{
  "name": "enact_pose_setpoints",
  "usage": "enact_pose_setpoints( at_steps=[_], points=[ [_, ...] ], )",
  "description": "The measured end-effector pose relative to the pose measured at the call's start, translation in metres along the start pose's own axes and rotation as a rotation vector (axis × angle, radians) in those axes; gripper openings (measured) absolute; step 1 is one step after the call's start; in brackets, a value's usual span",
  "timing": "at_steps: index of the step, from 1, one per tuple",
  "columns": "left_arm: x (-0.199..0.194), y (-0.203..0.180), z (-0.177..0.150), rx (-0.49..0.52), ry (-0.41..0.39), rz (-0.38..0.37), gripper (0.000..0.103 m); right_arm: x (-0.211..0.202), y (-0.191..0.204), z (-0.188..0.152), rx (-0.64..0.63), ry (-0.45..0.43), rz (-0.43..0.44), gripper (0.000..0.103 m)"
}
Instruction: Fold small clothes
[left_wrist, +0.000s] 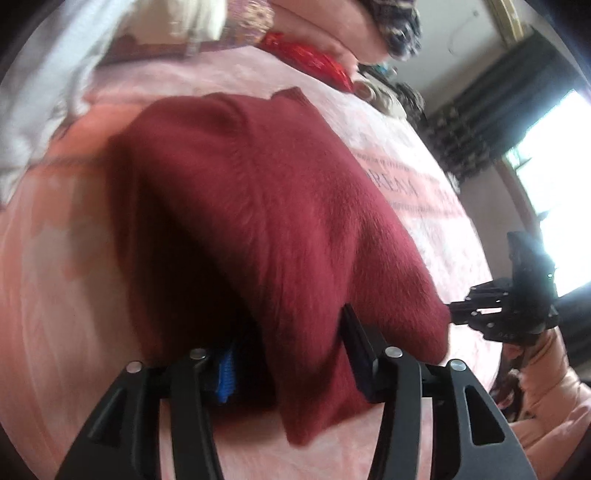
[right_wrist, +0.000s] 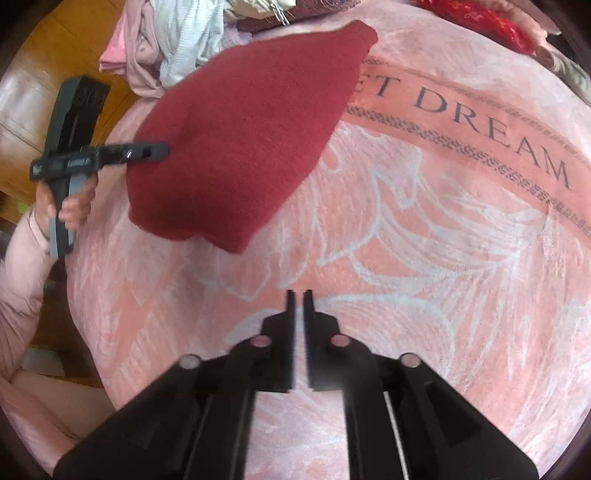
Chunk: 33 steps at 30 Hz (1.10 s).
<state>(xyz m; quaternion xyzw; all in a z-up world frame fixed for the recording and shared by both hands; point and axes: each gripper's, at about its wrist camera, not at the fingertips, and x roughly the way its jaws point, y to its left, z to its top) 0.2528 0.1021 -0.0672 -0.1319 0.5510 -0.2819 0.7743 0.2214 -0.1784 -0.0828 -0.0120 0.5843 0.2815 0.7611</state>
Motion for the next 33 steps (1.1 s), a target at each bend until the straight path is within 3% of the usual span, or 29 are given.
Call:
enact_pose_setpoints(
  at_steps=[1,4,5,9,10,12,13,14,16,18,22,23,27,29,31,33],
  points=[
    [-0.003,0.000,-0.005,-0.019,0.003,-0.016,0.063,-0.003,0.005,0.001,-0.011,-0.010,-0.002,0.040],
    [-0.007,-0.005,-0.027,-0.085,-0.009,-0.029,0.082,-0.006,0.025,0.007,-0.049,-0.023,-0.003,0.054],
    [-0.004,-0.005,-0.032,-0.101,0.002,-0.025,0.085,-0.004,0.031,0.010,-0.059,-0.022,-0.001,0.060],
    [0.014,-0.004,-0.048,-0.154,0.021,-0.019,0.084,0.011,0.046,0.023,-0.087,-0.022,-0.057,0.064],
    [0.017,-0.003,-0.047,-0.159,0.017,-0.024,0.082,0.016,0.047,0.027,-0.080,-0.022,-0.053,0.063],
    [0.019,-0.002,-0.046,-0.166,0.005,-0.049,0.062,0.027,0.047,0.036,-0.078,-0.023,-0.048,0.054],
    [0.021,-0.002,-0.044,-0.165,0.010,-0.047,0.047,0.029,0.045,0.038,-0.073,-0.022,-0.028,0.035],
    [0.020,-0.001,-0.043,-0.163,0.009,-0.048,0.031,0.031,0.042,0.040,-0.060,-0.021,-0.015,0.024],
    [0.017,0.004,-0.042,-0.183,-0.007,-0.051,0.013,0.032,0.040,0.041,-0.056,-0.024,-0.005,0.017],
    [0.008,0.008,-0.038,-0.203,-0.032,-0.056,0.011,0.028,0.040,0.038,-0.063,-0.031,0.009,0.015],
    [-0.052,-0.016,-0.020,-0.015,-0.195,0.005,0.010,0.013,0.042,0.030,-0.066,-0.055,0.060,0.010],
    [-0.063,-0.023,-0.016,0.032,-0.204,0.008,0.010,0.011,0.044,0.031,-0.067,-0.060,0.067,0.010],
    [-0.049,-0.036,-0.016,0.230,-0.133,0.217,0.010,0.020,0.057,0.034,-0.099,-0.046,0.028,0.016],
    [-0.022,-0.017,-0.023,0.195,-0.047,0.238,0.010,0.027,0.057,0.031,-0.086,-0.016,0.020,0.042],
    [0.001,0.006,-0.031,0.139,-0.018,0.234,0.011,0.031,0.057,0.023,-0.106,-0.007,-0.034,0.061],
    [0.005,0.013,-0.034,0.108,-0.043,0.206,0.011,0.036,0.059,0.021,-0.126,0.002,-0.056,0.061]
  ],
)
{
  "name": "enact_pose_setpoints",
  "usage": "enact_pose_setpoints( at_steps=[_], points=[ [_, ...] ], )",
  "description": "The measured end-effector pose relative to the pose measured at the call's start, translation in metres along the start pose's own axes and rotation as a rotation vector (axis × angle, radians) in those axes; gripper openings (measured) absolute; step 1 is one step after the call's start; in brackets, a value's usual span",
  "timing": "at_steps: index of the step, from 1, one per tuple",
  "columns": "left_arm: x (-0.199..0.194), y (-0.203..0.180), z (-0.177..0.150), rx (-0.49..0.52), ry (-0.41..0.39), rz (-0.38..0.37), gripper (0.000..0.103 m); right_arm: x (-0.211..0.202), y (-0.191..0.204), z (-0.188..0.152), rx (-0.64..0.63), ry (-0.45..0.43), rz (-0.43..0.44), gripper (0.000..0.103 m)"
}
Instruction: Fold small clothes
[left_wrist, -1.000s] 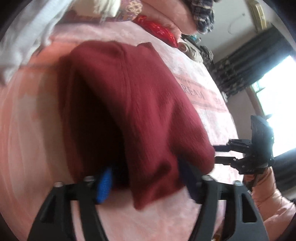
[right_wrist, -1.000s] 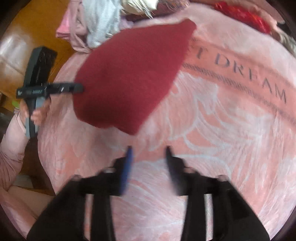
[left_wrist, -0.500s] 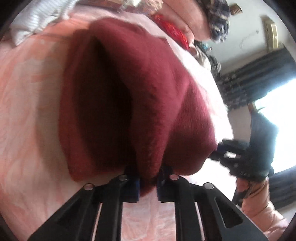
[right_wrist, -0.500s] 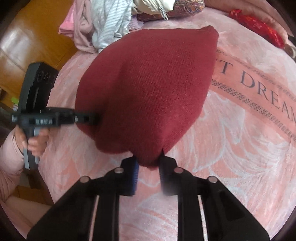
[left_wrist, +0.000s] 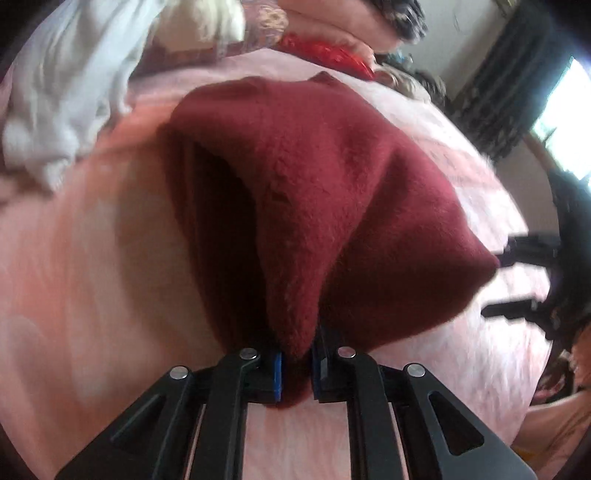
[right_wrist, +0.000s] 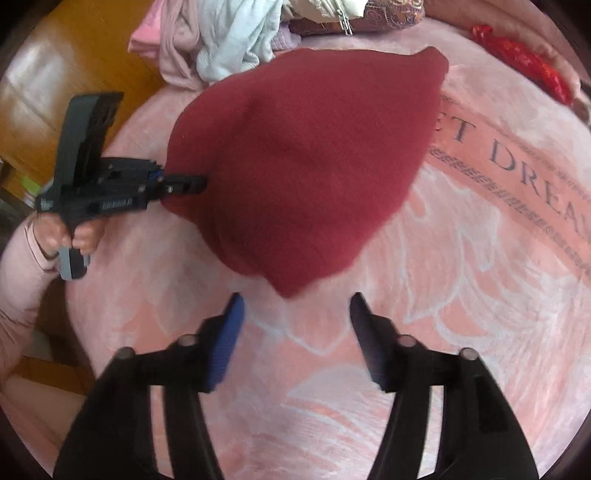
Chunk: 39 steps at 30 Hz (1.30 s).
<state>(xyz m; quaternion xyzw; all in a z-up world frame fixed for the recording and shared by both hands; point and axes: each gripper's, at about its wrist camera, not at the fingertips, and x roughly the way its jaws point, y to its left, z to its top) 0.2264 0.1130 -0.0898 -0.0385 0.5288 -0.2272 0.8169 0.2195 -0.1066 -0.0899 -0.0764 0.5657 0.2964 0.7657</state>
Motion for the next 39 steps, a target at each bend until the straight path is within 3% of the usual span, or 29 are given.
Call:
enact_pose_setpoints(
  at_steps=[3,7,9,11,14,18,24,30,33,35,37,39],
  points=[
    [-0.001,0.009,0.003,-0.049,-0.011,-0.043,0.012,0.007,0.001,0.004,-0.001,-0.007,-0.018,0.061],
    [-0.007,0.011,0.005,-0.046,-0.019,-0.043,0.012,0.016,0.006,0.020,0.007,-0.041,-0.042,0.060],
    [-0.005,0.012,0.005,-0.050,-0.019,-0.047,0.012,0.021,0.007,0.023,-0.018,-0.047,-0.062,0.049],
    [-0.004,0.015,0.010,-0.058,-0.017,-0.056,0.012,0.025,0.003,0.024,0.002,-0.029,-0.027,0.026],
    [-0.006,0.019,0.013,-0.065,-0.017,-0.066,0.012,0.008,-0.007,0.020,0.009,-0.031,0.030,0.008],
    [-0.012,0.018,0.009,-0.047,-0.017,-0.073,0.012,-0.025,-0.013,0.013,-0.035,-0.072,0.007,0.006],
    [-0.001,0.012,0.002,-0.017,0.008,-0.050,0.013,0.020,-0.013,-0.005,-0.080,0.047,-0.071,0.006],
    [0.001,0.008,-0.002,-0.002,-0.016,-0.041,0.018,0.024,-0.018,-0.004,-0.072,0.058,-0.066,0.008],
    [-0.004,0.007,-0.004,-0.023,-0.029,-0.071,0.036,0.012,-0.017,-0.003,-0.045,0.068,0.015,0.018],
    [-0.017,0.008,-0.004,-0.067,-0.038,-0.108,0.065,-0.005,-0.012,-0.005,-0.063,0.059,0.039,0.051],
    [-0.031,0.010,-0.001,-0.107,-0.045,-0.156,0.080,-0.026,-0.009,-0.007,-0.087,0.017,0.062,0.056],
    [-0.046,0.014,0.008,-0.140,-0.084,-0.160,0.080,-0.043,-0.011,-0.003,-0.067,-0.016,0.084,0.058]
  ],
)
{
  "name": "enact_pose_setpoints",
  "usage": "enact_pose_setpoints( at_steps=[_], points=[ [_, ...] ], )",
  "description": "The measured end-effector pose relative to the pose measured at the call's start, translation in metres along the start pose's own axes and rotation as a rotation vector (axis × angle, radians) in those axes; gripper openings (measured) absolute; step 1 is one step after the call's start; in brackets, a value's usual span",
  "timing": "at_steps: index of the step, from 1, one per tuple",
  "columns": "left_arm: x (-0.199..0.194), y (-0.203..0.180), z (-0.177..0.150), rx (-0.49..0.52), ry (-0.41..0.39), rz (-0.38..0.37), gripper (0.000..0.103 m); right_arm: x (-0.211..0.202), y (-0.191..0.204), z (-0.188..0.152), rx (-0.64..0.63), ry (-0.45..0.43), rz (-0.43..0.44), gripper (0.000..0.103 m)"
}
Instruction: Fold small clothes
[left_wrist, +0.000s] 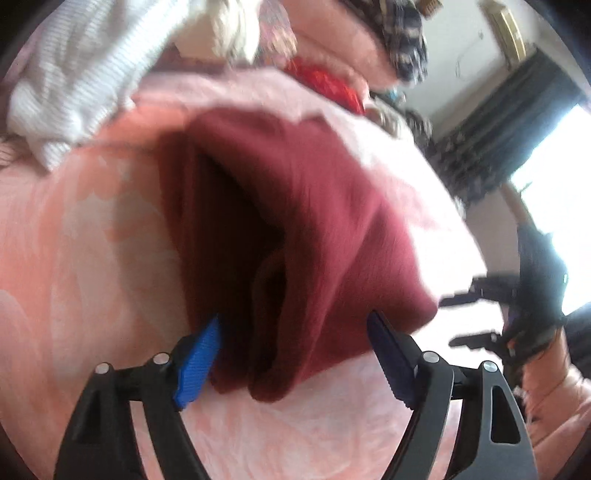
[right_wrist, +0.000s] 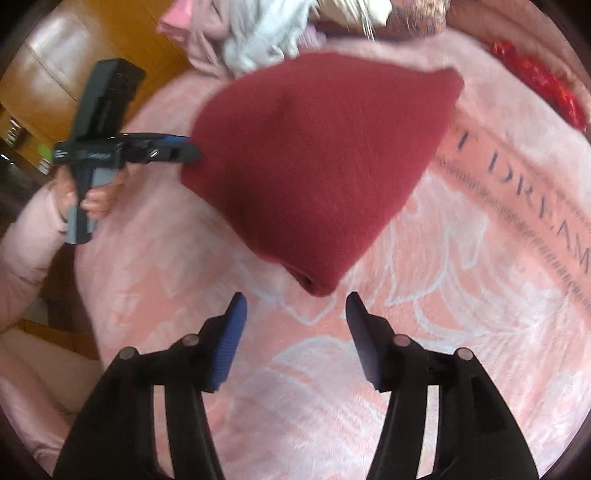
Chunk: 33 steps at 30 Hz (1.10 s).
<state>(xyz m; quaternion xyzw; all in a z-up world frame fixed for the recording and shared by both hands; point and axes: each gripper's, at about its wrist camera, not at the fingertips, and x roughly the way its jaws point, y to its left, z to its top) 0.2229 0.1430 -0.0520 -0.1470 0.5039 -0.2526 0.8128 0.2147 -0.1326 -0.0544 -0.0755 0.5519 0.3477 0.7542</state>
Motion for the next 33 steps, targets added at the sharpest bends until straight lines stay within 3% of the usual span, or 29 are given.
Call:
enact_pose_setpoints(
  at_steps=[2,4,8,9,10,11,12,13,15,16,18,20,22,24,27,28,30,31,33],
  points=[
    [-0.008,0.003,0.020,-0.036,-0.046,-0.018,0.088,-0.013,-0.004,0.006,0.017,-0.049,0.002,0.064],
    [-0.001,0.013,0.046,-0.101,-0.067,0.016,0.089,-0.015,-0.011,0.012,0.043,-0.068,-0.006,0.064],
    [0.037,0.049,0.095,-0.283,-0.028,0.026,0.084,-0.005,-0.022,0.010,0.080,-0.053,0.002,0.064],
    [0.048,0.061,0.104,-0.333,-0.030,0.006,0.078,-0.001,-0.021,0.011,0.082,-0.048,0.001,0.064],
    [0.056,0.068,0.109,-0.371,-0.030,0.010,0.054,0.002,-0.024,0.009,0.091,-0.043,0.002,0.064],
    [0.063,0.071,0.111,-0.401,-0.029,0.005,0.038,0.005,-0.027,0.007,0.100,-0.038,0.005,0.064],
    [0.069,0.071,0.112,-0.419,-0.035,-0.009,0.035,0.007,-0.029,0.006,0.107,-0.034,0.007,0.064],
    [0.068,0.066,0.114,-0.392,-0.057,0.010,0.028,0.010,-0.030,0.006,0.116,-0.032,0.009,0.064],
    [0.056,0.040,0.119,-0.218,-0.146,0.072,0.009,0.011,-0.031,0.004,0.129,-0.031,0.014,0.064],
    [0.044,0.027,0.120,-0.143,-0.204,0.076,0.010,0.013,-0.034,0.004,0.136,-0.030,0.015,0.064],
    [0.029,0.020,0.127,-0.107,-0.261,0.091,0.010,0.016,-0.035,0.004,0.148,-0.026,0.011,0.064],
    [0.030,0.027,0.135,-0.113,-0.241,0.134,0.010,0.019,-0.035,0.004,0.156,-0.024,0.017,0.064],
    [0.050,0.038,0.134,-0.073,-0.165,0.247,0.010,0.021,-0.030,0.003,0.149,-0.021,0.015,0.064],
    [0.075,0.050,0.126,-0.092,-0.089,0.260,0.010,0.026,-0.024,0.003,0.130,-0.007,0.000,0.064],
    [0.080,0.052,0.119,-0.098,-0.125,0.260,0.012,0.032,-0.020,0.004,0.123,0.010,0.005,0.064],
    [0.076,0.052,0.118,-0.114,-0.134,0.252,0.018,0.032,-0.019,0.004,0.122,0.007,0.006,0.063],
    [0.059,0.052,0.109,-0.154,-0.136,0.281,0.048,0.028,-0.020,0.005,0.124,-0.003,-0.002,0.063],
    [0.049,0.052,0.102,-0.175,-0.141,0.277,0.071,0.025,-0.021,0.004,0.124,-0.014,-0.010,0.064],
    [0.028,0.053,0.081,-0.208,-0.172,0.240,0.074,0.022,-0.021,0.001,0.109,-0.019,-0.027,0.065]
  ],
)
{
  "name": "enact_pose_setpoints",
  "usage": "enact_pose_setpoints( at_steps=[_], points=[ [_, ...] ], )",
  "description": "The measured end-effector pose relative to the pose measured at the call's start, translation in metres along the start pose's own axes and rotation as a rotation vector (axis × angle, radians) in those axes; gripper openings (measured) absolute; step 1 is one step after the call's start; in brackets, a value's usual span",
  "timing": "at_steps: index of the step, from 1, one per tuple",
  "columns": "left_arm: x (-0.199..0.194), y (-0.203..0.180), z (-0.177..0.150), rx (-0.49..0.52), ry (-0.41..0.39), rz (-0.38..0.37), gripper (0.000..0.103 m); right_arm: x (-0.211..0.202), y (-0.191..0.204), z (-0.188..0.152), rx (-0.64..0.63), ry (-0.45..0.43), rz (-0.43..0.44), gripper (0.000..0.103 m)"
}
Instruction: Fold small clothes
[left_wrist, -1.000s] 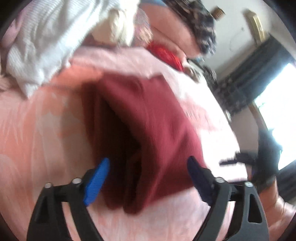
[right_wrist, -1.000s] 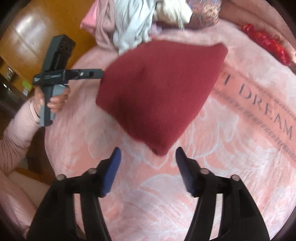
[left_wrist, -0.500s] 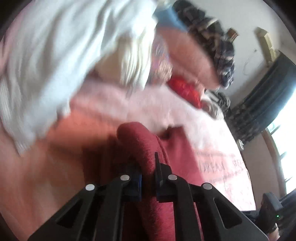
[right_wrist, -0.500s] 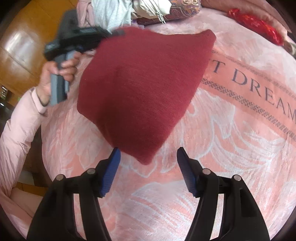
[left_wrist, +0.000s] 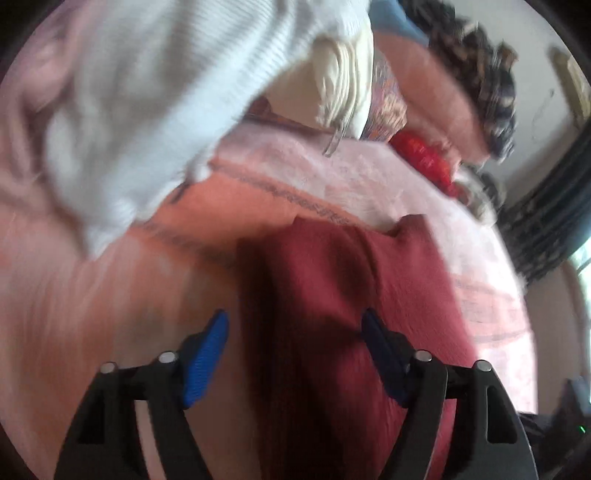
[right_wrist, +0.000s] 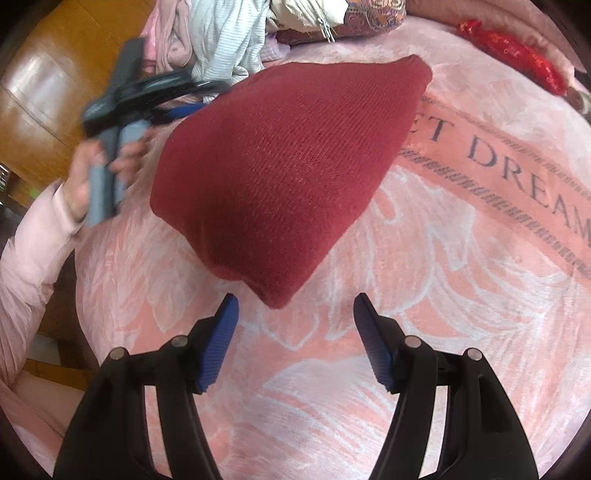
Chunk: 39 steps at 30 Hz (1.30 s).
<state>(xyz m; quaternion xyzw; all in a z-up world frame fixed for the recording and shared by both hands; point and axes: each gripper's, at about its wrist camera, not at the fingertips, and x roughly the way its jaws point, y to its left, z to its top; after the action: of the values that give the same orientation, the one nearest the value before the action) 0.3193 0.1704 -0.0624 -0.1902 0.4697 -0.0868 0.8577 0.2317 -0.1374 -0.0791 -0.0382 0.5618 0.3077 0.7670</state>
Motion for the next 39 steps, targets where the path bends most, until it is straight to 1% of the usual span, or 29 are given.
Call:
enact_pose_setpoints(
  at_steps=[2,3,5,6,8,9,10,12,13,14,15,16,17,19,20,21,22,24,26,28,31,34,36,37,38,39],
  points=[
    [-0.028,0.008,-0.027,-0.052,-0.005,-0.049,0.075,0.001,0.002,-0.002,-0.013,0.005,-0.009,0.065],
    [-0.042,0.012,-0.045,-0.084,-0.006,-0.080,0.074,0.001,0.003,-0.002,-0.018,0.005,-0.016,0.065],
    [-0.055,0.011,-0.068,-0.111,0.002,-0.118,0.074,0.005,0.006,0.001,-0.024,0.002,-0.027,0.065],
    [-0.059,0.008,-0.081,-0.108,0.027,-0.134,0.074,0.007,0.008,0.003,-0.019,0.001,-0.027,0.065],
    [-0.061,0.002,-0.092,-0.088,0.047,-0.133,0.074,0.011,0.010,0.008,-0.014,-0.007,-0.037,0.063],
    [-0.059,-0.001,-0.098,-0.071,0.062,-0.109,0.074,0.013,0.012,0.011,-0.018,-0.010,-0.053,0.062],
    [-0.054,-0.005,-0.102,-0.053,0.091,-0.086,0.074,0.016,0.014,0.013,-0.028,-0.013,-0.072,0.060],
    [-0.041,-0.005,-0.111,-0.064,0.138,-0.083,0.071,0.022,0.013,0.016,-0.024,-0.004,-0.074,0.053],
    [-0.037,-0.004,-0.114,-0.067,0.161,-0.095,0.060,0.027,0.010,0.017,-0.009,0.011,-0.057,0.042],
    [-0.031,-0.004,-0.117,-0.068,0.187,-0.098,0.050,0.030,0.009,0.016,0.002,0.022,-0.037,0.026],
    [-0.029,-0.006,-0.120,-0.053,0.176,-0.076,0.048,0.032,0.007,0.015,0.016,0.030,-0.014,0.017],
    [-0.029,-0.008,-0.121,-0.026,0.169,-0.066,0.035,0.032,0.005,0.015,0.026,0.031,-0.003,0.010],
    [-0.027,-0.011,-0.121,0.010,0.167,-0.057,0.026,0.030,0.004,0.014,0.031,0.025,0.000,0.008],
    [-0.031,-0.017,-0.120,0.045,0.152,-0.042,0.021,0.021,0.003,0.013,0.030,0.005,0.013,0.007],
    [-0.032,-0.020,-0.119,0.072,0.146,-0.009,0.019,0.016,0.004,0.011,0.024,-0.003,0.008,0.007],
    [-0.034,-0.022,-0.118,0.086,0.141,0.013,0.018,0.012,0.006,0.010,0.011,-0.004,-0.005,0.007],
    [-0.036,-0.022,-0.117,0.092,0.140,0.029,0.018,0.011,0.010,0.008,-0.017,0.003,-0.037,0.006],
    [-0.034,-0.020,-0.118,0.101,0.152,0.041,0.018,0.019,0.016,0.003,-0.056,0.024,-0.078,0.006],
    [-0.030,-0.018,-0.123,0.124,0.167,0.063,0.018,0.038,0.017,-0.001,-0.073,0.070,-0.119,0.006],
    [-0.024,-0.020,-0.127,0.153,0.165,0.079,0.018,0.055,0.014,-0.004,-0.075,0.095,-0.149,0.006],
    [-0.021,-0.024,-0.130,0.199,0.151,0.091,0.019,0.057,0.009,-0.003,-0.058,0.100,-0.139,0.006],
    [-0.022,-0.024,-0.130,0.201,0.147,0.083,0.020,0.054,0.007,-0.002,-0.049,0.091,-0.125,0.007],
    [-0.024,-0.025,-0.131,0.213,0.142,0.081,0.022,0.050,0.004,-0.002,-0.029,0.078,-0.095,0.012],
    [-0.026,-0.026,-0.131,0.213,0.135,0.076,0.025,0.042,0.000,-0.004,-0.017,0.071,-0.057,0.016],
    [-0.029,-0.027,-0.131,0.215,0.132,0.075,0.034,0.034,-0.003,-0.006,-0.013,0.071,-0.046,0.032],
    [-0.035,-0.029,-0.131,0.219,0.125,0.081,0.038,0.027,-0.002,-0.008,-0.015,0.074,-0.047,0.043]
  ],
)
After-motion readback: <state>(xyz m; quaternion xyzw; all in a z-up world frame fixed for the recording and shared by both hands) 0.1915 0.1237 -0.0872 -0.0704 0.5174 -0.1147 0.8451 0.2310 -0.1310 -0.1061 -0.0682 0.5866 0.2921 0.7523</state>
